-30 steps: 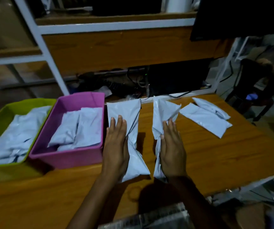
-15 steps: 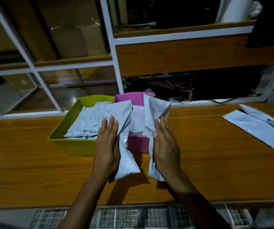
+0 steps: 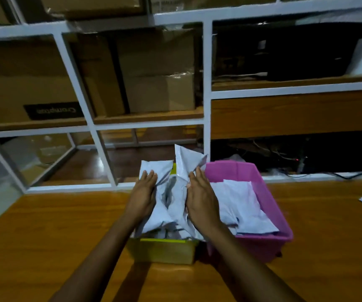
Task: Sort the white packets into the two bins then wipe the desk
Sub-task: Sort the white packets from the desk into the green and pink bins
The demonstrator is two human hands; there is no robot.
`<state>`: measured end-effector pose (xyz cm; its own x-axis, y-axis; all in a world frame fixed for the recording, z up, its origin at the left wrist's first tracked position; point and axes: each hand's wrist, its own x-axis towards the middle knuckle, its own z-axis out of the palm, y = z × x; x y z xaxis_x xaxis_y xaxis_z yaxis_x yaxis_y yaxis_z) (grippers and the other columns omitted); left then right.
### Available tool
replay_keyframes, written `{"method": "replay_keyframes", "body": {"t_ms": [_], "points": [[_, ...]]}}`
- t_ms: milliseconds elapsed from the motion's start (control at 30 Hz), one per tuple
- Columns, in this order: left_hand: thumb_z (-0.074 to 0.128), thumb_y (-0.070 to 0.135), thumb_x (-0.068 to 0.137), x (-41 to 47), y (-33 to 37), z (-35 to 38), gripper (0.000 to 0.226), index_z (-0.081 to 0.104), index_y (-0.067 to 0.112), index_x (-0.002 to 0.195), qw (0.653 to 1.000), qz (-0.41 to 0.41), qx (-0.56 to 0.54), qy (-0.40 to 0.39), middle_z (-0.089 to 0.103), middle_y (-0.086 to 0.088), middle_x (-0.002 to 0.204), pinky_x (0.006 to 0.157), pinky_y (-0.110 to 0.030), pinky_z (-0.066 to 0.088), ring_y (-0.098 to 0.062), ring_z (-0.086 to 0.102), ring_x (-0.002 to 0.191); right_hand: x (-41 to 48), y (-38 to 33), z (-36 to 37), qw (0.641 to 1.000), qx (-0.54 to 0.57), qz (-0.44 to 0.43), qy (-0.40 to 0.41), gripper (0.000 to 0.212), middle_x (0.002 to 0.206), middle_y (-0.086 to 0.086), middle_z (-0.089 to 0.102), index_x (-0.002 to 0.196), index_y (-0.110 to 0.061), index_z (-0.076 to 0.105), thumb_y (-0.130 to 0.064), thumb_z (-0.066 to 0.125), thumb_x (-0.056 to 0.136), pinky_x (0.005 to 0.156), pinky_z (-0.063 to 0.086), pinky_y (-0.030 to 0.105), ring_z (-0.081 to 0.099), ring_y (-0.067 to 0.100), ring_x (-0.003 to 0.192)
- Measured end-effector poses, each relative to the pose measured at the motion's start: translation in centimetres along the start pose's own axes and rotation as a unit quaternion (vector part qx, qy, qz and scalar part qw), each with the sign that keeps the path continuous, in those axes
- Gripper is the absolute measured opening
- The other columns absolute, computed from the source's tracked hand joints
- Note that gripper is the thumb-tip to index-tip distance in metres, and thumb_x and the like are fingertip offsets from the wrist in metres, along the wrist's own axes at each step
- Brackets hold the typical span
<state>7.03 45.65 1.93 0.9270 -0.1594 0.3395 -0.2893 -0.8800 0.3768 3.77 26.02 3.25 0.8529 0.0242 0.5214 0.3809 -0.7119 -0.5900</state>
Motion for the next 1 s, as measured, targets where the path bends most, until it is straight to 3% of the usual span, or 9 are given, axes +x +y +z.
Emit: {"method": "replay_keyframes", "body": {"t_ms": [167, 267, 333, 400, 467, 633, 700, 867, 1000], "points": [[0.026, 0.026, 0.092, 4.4, -3.7, 2.8, 0.058, 0.050, -0.008, 0.132, 0.993, 0.017, 0.035, -0.109, 0.045, -0.030, 0.140, 0.111, -0.057, 0.030, -0.051, 0.038, 0.132, 4.5, -0.2, 7.7, 0.993, -0.074, 0.041, -0.080, 0.047, 0.152, 0.027, 0.027, 0.139, 0.004, 0.041, -0.003, 0.040, 0.092, 0.120, 0.018, 0.041, 0.022, 0.035, 0.145], [0.025, 0.029, 0.091, 6.1, -5.8, 5.3, 0.062, 0.054, -0.017, 0.121, 0.962, -0.044, 0.073, -0.260, 0.055, -0.036, 0.125, 0.095, -0.058, 0.046, -0.051, 0.056, 0.114, 5.0, 1.0, 10.6, 0.969, -0.143, 0.106, -0.172, 0.060, 0.157, 0.027, 0.013, 0.147, 0.005, 0.021, -0.019, 0.042, 0.097, 0.120, 0.009, 0.039, 0.011, 0.033, 0.148], [0.020, 0.033, 0.098, 5.8, -6.2, 6.2, 0.068, 0.028, -0.022, 0.137, 0.947, -0.070, 0.088, -0.300, 0.031, -0.042, 0.142, 0.111, -0.055, 0.030, -0.054, 0.036, 0.132, 4.2, 2.1, 11.6, 0.955, -0.175, 0.134, -0.200, 0.072, 0.159, 0.025, 0.002, 0.152, -0.004, 0.001, -0.038, 0.036, 0.100, 0.119, 0.006, 0.042, 0.003, 0.035, 0.148], [0.021, 0.036, 0.103, 5.7, -7.2, 7.3, 0.068, 0.000, -0.011, 0.147, 0.946, -0.060, 0.120, -0.294, 0.001, -0.032, 0.156, 0.120, -0.049, 0.006, -0.044, 0.004, 0.146, 3.5, 3.0, 12.0, 0.952, -0.201, 0.118, -0.200, 0.075, 0.158, 0.026, 0.000, 0.153, -0.012, -0.004, -0.047, 0.033, 0.098, 0.119, 0.006, 0.046, 0.003, 0.039, 0.147], [0.023, 0.037, 0.103, 6.3, -7.5, 7.7, 0.071, -0.007, -0.009, 0.147, 0.942, -0.041, 0.144, -0.300, -0.006, -0.029, 0.157, 0.120, -0.048, 0.002, -0.042, -0.005, 0.147, 3.7, 3.1, 12.0, 0.942, -0.223, 0.114, -0.222, 0.074, 0.158, 0.026, -0.002, 0.153, -0.013, -0.004, -0.047, 0.032, 0.098, 0.118, 0.006, 0.047, 0.002, 0.041, 0.147], [0.012, 0.042, 0.092, 7.3, -8.6, 7.9, 0.077, -0.007, -0.006, 0.149, 0.953, -0.016, 0.158, -0.257, -0.003, -0.028, 0.158, 0.118, -0.055, 0.000, -0.040, -0.002, 0.147, 6.1, 2.3, 11.9, 0.941, -0.246, 0.099, -0.210, 0.070, 0.160, 0.020, -0.008, 0.153, -0.015, -0.001, -0.046, 0.032, 0.100, 0.119, 0.002, 0.049, -0.006, 0.037, 0.148], [0.013, 0.043, 0.096, 7.2, -8.8, 8.0, 0.074, -0.007, -0.004, 0.150, 0.944, -0.012, 0.165, -0.286, -0.005, -0.026, 0.158, 0.119, -0.051, 0.004, -0.038, -0.003, 0.148, 6.3, 2.9, 12.1, 0.943, -0.244, 0.076, -0.212, 0.069, 0.160, 0.016, -0.009, 0.154, -0.018, -0.002, -0.048, 0.029, 0.100, 0.119, 0.001, 0.049, -0.007, 0.035, 0.148], [0.027, 0.044, 0.102, 7.5, -7.6, 7.8, 0.076, -0.006, -0.004, 0.150, 0.927, -0.026, 0.174, -0.331, -0.008, -0.027, 0.158, 0.119, -0.048, 0.004, -0.040, -0.003, 0.147, 5.0, 4.4, 12.8, 0.933, -0.257, 0.070, -0.244, 0.079, 0.160, 0.019, -0.008, 0.153, -0.015, -0.004, -0.056, 0.000, 0.085, 0.120, 0.002, 0.049, -0.005, 0.037, 0.147], [0.026, 0.039, 0.102, 7.6, -8.5, 7.9, 0.073, -0.002, -0.010, 0.147, 0.934, -0.051, 0.131, -0.329, -0.002, -0.031, 0.156, 0.119, -0.049, 0.006, -0.044, -0.002, 0.146, 5.6, 4.2, 12.7, 0.924, -0.249, 0.081, -0.277, 0.070, 0.160, 0.019, -0.011, 0.153, -0.014, -0.005, -0.048, 0.026, 0.100, 0.119, 0.000, 0.049, -0.008, 0.037, 0.147]]}}
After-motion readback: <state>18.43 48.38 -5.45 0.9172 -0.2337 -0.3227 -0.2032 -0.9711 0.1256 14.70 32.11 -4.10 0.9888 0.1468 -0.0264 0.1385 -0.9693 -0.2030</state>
